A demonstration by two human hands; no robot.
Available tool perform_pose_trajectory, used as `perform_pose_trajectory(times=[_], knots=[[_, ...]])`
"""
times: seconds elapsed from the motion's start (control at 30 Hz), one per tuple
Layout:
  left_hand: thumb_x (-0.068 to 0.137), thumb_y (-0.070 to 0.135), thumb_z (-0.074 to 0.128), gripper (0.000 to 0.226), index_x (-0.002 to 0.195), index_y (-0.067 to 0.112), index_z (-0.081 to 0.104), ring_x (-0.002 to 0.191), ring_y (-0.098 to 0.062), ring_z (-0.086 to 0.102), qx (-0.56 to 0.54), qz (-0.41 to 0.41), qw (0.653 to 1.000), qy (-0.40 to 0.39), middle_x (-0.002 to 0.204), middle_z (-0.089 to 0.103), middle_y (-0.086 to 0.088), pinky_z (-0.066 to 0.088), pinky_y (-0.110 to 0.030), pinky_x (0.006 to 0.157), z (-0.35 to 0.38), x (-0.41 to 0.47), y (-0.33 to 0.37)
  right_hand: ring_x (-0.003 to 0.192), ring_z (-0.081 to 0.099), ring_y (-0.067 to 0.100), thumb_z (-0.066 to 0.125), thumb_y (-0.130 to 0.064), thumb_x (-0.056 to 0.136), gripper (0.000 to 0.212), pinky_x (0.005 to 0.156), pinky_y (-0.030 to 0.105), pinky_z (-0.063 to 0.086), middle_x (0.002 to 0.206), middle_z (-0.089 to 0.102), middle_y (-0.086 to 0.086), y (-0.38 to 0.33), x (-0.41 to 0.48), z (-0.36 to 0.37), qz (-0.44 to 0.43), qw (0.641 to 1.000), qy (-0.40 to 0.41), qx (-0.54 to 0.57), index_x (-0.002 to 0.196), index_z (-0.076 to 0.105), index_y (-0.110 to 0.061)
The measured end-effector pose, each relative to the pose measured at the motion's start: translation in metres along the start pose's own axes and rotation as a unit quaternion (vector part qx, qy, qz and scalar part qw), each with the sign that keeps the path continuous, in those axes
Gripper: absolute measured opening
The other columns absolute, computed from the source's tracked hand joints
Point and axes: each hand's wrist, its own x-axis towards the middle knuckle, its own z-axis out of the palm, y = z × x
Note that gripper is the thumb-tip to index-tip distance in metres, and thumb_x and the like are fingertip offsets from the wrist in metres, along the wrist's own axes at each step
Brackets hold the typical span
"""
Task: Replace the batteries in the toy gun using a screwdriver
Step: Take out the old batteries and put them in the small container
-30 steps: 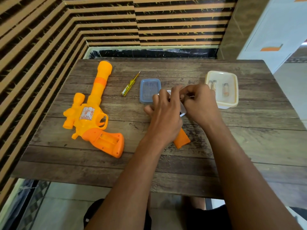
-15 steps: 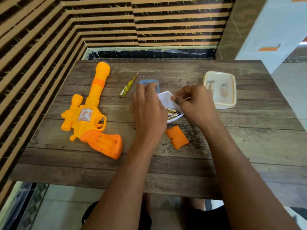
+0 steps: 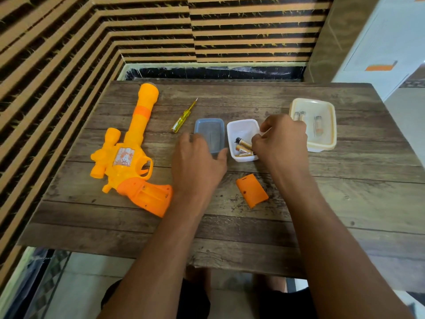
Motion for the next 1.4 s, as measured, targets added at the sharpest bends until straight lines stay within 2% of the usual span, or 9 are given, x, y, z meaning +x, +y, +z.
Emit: perform_pose_trajectory(times=[0.1,0.3,0.4,0.5,0.67,0.83,0.97,1.23,1.4], knots=[[0.087,0.052,0.079,0.069,0.133,0.004,0.059,0.122,-0.030,0.057,0.018,0.007,1.000,0.009,0.135,0.055,-0.014,0.052,-0.039,0.089,0.002,-0.001,0.001,0.085,0.046,0.032,0.061,-0.015,0.084,0.019,0.069,0.035,0.043,0.090,0.068,0.020,0.002,0.001,0.001,0.011,1.000,-0.002,0.007,0.098,0.071,-0.007],[0.088,0.048,0.077,0.056,0.119,0.003,0.065,0.121,-0.031,0.056,0.006,0.004,0.999,0.034,0.127,0.060,-0.016,0.047,-0.035,0.084,0.004,0.002,0.002,0.086,0.059,0.037,0.062,-0.017,0.083,0.020,0.067,0.031,0.040,0.089,0.070,0.018,0.006,0.003,0.003,0.005,1.000,0.004,0.013,0.098,0.072,-0.009],[0.084,0.045,0.079,0.046,0.103,0.005,0.066,0.111,-0.028,0.060,-0.059,-0.031,0.997,0.042,0.108,0.065,-0.011,0.038,-0.029,0.073,0.000,0.004,0.001,0.081,0.062,0.034,0.063,-0.018,0.084,0.016,0.066,0.030,0.041,0.085,0.070,0.016,0.008,0.003,0.002,-0.002,1.000,0.005,0.021,0.094,0.072,-0.008],[0.081,0.039,0.082,0.037,0.092,0.014,0.058,0.106,-0.024,0.059,-0.177,-0.043,0.980,0.081,0.097,0.059,0.001,0.048,-0.038,0.074,-0.006,0.002,0.003,0.079,0.060,0.030,0.063,-0.021,0.085,0.014,0.066,0.028,0.035,0.086,0.071,0.014,0.011,0.005,0.003,0.002,1.000,-0.005,0.027,0.091,0.072,-0.011],[0.080,0.038,0.081,0.044,0.110,0.016,0.057,0.111,-0.023,0.057,-0.230,0.006,0.973,0.034,0.114,0.061,0.000,0.040,-0.031,0.076,-0.004,-0.002,0.010,0.080,0.065,0.033,0.057,-0.014,0.086,0.018,0.064,0.030,0.042,0.071,0.069,0.010,0.007,0.006,0.003,0.007,0.997,-0.003,0.073,0.075,0.070,-0.011],[0.082,0.043,0.081,0.058,0.127,0.014,0.059,0.122,-0.025,0.048,-0.169,0.042,0.985,-0.014,0.121,0.047,-0.002,0.043,-0.033,0.085,0.000,-0.008,0.018,0.065,0.072,0.040,0.053,-0.030,0.091,0.035,0.064,0.054,0.062,0.063,0.072,0.016,0.011,0.004,0.000,0.044,0.977,-0.045,0.202,0.071,0.067,-0.005],[0.081,0.051,0.078,0.071,0.136,0.011,0.059,0.123,-0.026,0.046,-0.152,0.078,0.985,-0.014,0.120,0.039,-0.001,0.047,-0.033,0.089,0.003,-0.013,0.022,0.055,0.075,0.024,0.067,-0.037,0.100,0.046,0.060,0.045,0.066,0.065,0.074,0.016,0.010,0.001,-0.012,0.065,0.959,-0.082,0.263,0.082,0.071,0.005],[0.098,0.019,0.067,0.024,0.122,0.012,0.067,0.104,-0.015,0.051,-0.202,0.069,0.977,0.006,0.117,0.047,0.000,0.036,-0.019,0.081,0.005,-0.009,0.021,0.056,0.075,0.016,0.085,-0.016,0.086,0.014,0.057,0.033,0.064,0.072,0.076,0.011,0.010,0.005,-0.012,0.069,0.967,-0.109,0.221,0.078,0.075,-0.010],[0.098,0.018,0.066,0.032,0.130,0.014,0.060,0.103,-0.021,0.065,-0.257,-0.006,0.966,-0.006,0.116,0.068,-0.003,0.055,-0.039,0.083,0.010,-0.001,0.016,0.066,0.077,0.019,0.088,-0.027,0.081,0.015,0.070,0.042,0.066,0.071,0.077,0.006,0.011,0.007,-0.004,0.072,0.971,-0.105,0.203,0.080,0.078,-0.016]])
